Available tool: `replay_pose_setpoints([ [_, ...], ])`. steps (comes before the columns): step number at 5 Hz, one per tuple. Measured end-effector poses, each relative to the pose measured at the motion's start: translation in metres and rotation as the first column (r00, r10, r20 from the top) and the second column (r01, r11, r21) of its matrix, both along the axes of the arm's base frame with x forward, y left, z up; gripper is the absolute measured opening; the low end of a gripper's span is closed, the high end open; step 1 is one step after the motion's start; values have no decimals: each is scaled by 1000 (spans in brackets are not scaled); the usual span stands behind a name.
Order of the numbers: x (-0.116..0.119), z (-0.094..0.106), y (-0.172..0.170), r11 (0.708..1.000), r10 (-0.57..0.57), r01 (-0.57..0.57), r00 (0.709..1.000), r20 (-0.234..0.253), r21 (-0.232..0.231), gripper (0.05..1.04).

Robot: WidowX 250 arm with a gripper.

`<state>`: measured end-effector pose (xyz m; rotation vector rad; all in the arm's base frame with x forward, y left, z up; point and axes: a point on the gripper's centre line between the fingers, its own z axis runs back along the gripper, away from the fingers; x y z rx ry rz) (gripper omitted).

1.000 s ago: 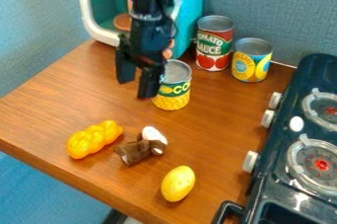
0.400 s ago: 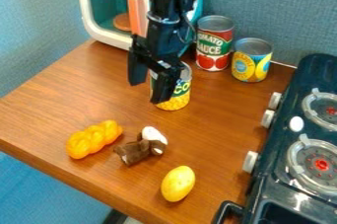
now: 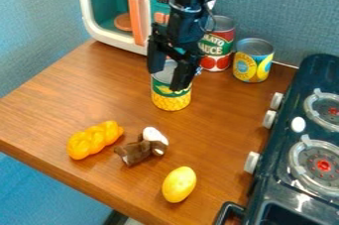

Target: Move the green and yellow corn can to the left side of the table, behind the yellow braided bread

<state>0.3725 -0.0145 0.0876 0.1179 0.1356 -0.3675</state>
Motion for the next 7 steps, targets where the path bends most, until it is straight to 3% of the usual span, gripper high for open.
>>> replay_pose_setpoints([
  [1, 16, -4, -3, 1000, 2, -2, 1000, 2, -12, 1001],
  [2, 25, -18, -4, 1000, 23, -23, 999, -38, 8, 1001],
  [4, 33, -23, -4, 996, 87, -85, 995, -47, 38, 1001],
  [5, 29, -26, 3, 991, 115, -111, 992, -48, 76, 1001],
  [6, 20, -29, 26, 975, 173, -162, 983, -61, 150, 1001],
  [7, 14, -30, 47, 964, 215, -200, 974, -72, 173, 1001],
])
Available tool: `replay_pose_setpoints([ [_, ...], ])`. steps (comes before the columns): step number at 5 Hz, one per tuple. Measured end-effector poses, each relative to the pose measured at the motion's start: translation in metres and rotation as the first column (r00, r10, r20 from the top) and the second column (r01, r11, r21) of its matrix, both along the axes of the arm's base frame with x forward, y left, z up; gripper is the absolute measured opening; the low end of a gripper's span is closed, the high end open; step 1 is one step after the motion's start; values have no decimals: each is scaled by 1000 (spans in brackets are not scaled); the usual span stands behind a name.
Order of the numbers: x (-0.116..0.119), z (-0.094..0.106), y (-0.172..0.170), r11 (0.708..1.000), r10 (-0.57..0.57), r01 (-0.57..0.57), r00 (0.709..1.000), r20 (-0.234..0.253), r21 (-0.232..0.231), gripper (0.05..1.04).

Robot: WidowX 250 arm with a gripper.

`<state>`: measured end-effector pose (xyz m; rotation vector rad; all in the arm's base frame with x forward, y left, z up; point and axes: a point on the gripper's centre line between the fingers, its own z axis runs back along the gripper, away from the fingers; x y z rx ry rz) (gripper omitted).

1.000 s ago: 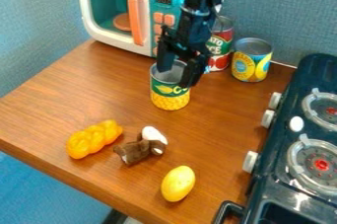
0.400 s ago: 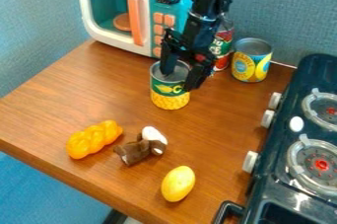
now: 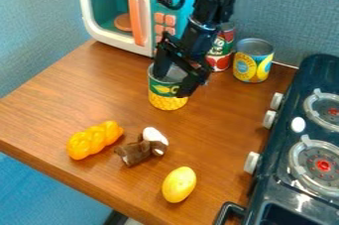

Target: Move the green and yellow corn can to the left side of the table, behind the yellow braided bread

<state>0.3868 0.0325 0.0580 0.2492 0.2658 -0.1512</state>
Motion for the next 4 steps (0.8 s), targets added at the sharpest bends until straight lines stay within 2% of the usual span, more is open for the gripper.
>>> replay_pose_setpoints([
  [2, 4, 3, 67, 985, 172, -172, 985, -18, -18, 1001],
  [4, 1, 4, 121, 964, 263, -265, 963, -56, -26, 1001],
])
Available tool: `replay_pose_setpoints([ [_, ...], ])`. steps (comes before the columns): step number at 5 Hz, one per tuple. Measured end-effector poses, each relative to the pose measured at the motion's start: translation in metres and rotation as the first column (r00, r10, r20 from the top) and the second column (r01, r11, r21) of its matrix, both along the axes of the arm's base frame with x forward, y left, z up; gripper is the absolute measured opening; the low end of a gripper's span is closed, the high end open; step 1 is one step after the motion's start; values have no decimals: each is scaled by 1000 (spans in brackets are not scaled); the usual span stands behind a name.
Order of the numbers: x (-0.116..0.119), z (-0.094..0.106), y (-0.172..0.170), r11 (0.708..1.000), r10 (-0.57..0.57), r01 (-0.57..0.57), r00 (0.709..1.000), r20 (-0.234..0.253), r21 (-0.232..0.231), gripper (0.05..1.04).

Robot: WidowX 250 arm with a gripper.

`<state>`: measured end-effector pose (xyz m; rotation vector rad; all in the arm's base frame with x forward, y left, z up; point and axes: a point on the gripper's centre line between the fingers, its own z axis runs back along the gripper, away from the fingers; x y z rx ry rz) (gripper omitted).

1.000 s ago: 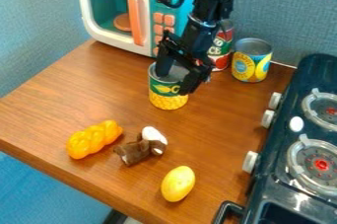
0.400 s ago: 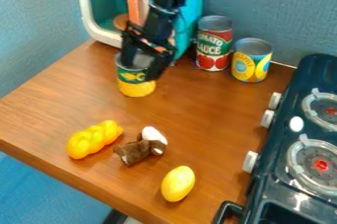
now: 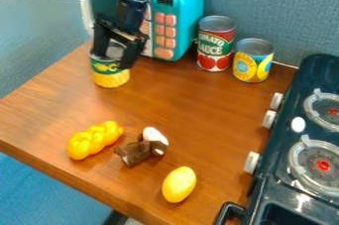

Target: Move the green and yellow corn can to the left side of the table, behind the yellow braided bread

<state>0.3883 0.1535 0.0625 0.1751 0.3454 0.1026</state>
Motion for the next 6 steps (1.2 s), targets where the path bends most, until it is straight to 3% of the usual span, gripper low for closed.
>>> replay_pose_setpoints([
  [2, -18, 1, 17, 999, 39, -40, 999, -19, -31, 1001],
  [3, -29, 6, 28, 995, 62, -59, 998, 28, -80, 1001],
  [4, -38, 15, 18, 994, 53, -45, 996, 75, -100, 1001],
  [5, -54, 24, 7, 994, 40, -26, 991, 130, -106, 1001],
  [6, -62, 26, -14, 994, -12, 27, 990, 140, -105, 1001],
])
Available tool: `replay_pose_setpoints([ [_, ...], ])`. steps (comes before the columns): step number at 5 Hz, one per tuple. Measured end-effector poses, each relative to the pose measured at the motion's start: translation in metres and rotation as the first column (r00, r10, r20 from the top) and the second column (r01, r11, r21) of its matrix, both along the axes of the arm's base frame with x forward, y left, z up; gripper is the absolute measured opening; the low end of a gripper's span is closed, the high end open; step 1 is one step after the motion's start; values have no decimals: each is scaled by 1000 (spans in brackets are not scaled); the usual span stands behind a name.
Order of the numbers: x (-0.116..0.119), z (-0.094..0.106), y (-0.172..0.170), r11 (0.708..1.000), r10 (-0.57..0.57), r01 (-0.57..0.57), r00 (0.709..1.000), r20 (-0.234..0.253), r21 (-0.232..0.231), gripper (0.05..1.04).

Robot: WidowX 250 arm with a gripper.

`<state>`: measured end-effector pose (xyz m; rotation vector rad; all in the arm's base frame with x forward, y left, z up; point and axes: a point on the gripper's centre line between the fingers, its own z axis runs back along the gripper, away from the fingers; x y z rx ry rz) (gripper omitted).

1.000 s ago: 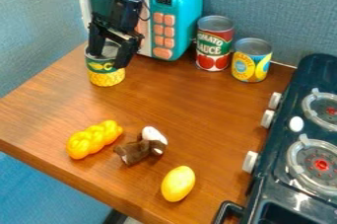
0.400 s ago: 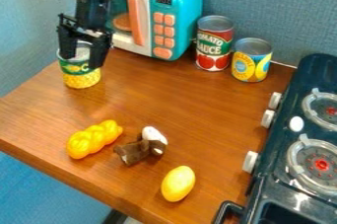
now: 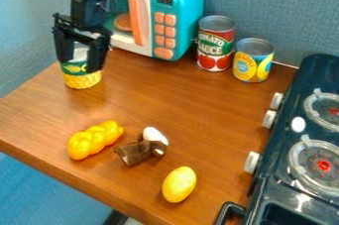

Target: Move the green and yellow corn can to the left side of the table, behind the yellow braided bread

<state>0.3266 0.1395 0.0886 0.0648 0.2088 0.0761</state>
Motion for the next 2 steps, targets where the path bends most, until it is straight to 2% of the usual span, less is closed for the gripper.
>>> replay_pose_setpoints([
  [1, -13, 9, -30, 997, -74, 74, 997, 13, 5, 1001],
  [2, -35, 9, -53, 995, -103, 103, 995, 14, -2, 1001],
])
